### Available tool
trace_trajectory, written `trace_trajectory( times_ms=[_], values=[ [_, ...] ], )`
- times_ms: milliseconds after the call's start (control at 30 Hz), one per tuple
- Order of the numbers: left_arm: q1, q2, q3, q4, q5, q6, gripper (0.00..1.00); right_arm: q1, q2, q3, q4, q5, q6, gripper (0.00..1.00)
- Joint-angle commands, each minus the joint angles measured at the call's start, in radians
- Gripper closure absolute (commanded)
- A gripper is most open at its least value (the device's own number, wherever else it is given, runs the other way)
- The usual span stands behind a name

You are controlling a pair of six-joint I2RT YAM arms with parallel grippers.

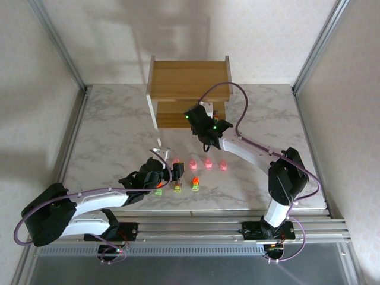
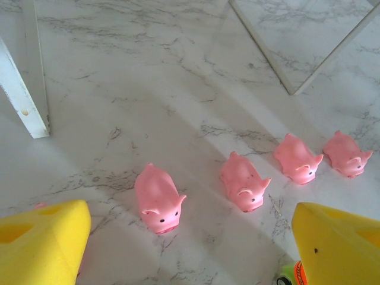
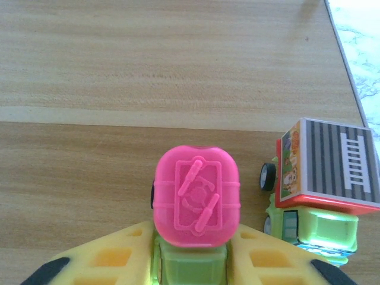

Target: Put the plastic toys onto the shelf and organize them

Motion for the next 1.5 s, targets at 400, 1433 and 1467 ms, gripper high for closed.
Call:
trace_trajectory(
  times_ms=[400,1433,1467],
  values=[
    [0.008,-0.016,0.003,0.002,-0.016,0.014,0.12,-0.008,-0.032,-0.045,0.025,0.023,0.002,0.61],
    [0.008,-0.022,-0.001,0.002,-0.029,0.013,0.12,0.125,-0.19,-0.149,0.023,0.078,0.04,0.38],
    [0.008,-0.022,-0.002,0.002,-0.03,0.013,0.12,0.13,-0.196,-0.155,0.021,0.084,0.044,0.38]
  ],
)
